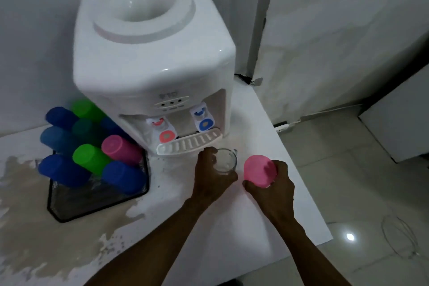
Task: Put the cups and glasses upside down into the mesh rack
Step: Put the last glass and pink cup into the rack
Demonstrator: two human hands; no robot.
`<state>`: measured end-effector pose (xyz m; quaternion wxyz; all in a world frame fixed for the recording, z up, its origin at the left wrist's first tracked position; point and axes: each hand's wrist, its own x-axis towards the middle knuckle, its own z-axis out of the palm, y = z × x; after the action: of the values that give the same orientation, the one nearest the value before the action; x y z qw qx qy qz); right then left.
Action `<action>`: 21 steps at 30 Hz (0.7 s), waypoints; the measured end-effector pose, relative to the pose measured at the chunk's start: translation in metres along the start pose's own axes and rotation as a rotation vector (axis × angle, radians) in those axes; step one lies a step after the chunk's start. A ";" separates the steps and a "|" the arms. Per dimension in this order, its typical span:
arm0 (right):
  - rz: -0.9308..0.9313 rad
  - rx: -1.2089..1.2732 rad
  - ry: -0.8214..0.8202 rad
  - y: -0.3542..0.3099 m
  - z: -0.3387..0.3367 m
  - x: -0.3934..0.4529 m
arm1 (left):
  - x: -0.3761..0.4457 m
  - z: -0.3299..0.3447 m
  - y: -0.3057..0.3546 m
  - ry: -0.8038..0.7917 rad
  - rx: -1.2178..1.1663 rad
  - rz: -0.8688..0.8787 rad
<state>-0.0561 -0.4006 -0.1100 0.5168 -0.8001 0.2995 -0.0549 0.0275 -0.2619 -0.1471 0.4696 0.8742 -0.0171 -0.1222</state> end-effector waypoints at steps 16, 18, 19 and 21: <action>-0.184 -0.058 -0.426 -0.057 0.115 -0.074 | -0.101 -0.192 -0.096 0.189 -0.196 -0.450; -0.216 -0.080 -0.488 -0.066 0.130 -0.085 | -0.105 -0.222 -0.109 0.191 -0.062 -0.418; -0.225 -0.085 -0.521 -0.070 0.137 -0.090 | -0.105 -0.236 -0.113 0.187 0.009 -0.389; -0.232 -0.096 -0.585 -0.077 0.150 -0.101 | -0.102 -0.262 -0.120 0.180 0.140 -0.334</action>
<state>-0.0462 -0.2050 -0.0902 0.5328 -0.8344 0.0471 0.1330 -0.0213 0.0339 -0.0869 0.3805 0.9028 0.1620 -0.1181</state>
